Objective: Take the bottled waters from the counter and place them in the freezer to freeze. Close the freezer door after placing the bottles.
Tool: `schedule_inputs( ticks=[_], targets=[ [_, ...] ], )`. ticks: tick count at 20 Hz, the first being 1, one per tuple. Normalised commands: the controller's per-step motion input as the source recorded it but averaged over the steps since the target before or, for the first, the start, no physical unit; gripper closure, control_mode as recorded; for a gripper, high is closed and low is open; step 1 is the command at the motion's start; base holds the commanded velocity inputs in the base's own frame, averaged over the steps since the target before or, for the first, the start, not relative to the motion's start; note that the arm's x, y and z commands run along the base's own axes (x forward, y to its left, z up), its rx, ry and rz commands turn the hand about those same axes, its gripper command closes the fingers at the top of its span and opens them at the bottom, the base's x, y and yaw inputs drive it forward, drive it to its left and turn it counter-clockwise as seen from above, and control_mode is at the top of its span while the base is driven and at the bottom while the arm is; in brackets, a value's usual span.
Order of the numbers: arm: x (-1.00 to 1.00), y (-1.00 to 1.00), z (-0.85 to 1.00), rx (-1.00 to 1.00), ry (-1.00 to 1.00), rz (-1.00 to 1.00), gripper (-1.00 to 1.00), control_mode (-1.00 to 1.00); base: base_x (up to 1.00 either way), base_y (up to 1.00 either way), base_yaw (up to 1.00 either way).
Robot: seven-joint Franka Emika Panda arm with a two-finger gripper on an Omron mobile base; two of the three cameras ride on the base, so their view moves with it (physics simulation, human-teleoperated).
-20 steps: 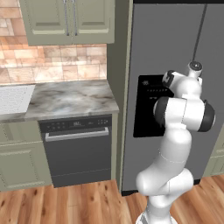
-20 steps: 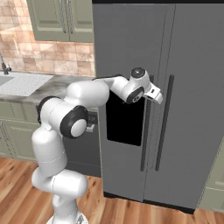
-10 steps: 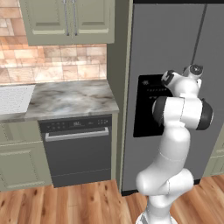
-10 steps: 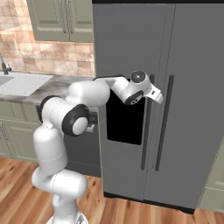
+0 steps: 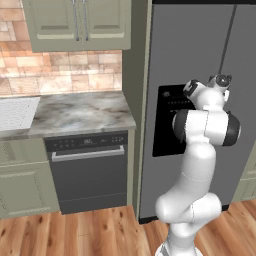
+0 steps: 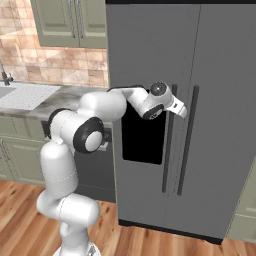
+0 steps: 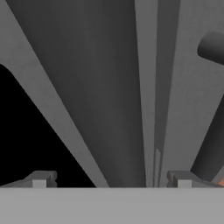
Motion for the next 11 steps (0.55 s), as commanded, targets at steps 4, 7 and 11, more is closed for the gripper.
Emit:
schedule_inputs(
  ticks=[4,7,11],
  targets=[
    [0.35,0.00,0.00,0.00,0.00,0.00,-1.00,-1.00,0.00,0.00,0.00],
    [0.35,0.00,0.00,0.00,0.00,0.00,-1.00,-1.00,0.00,0.00,0.00],
    [0.35,0.00,0.00,0.00,0.00,0.00,-1.00,-1.00,0.00,0.00,0.00]
  ],
)
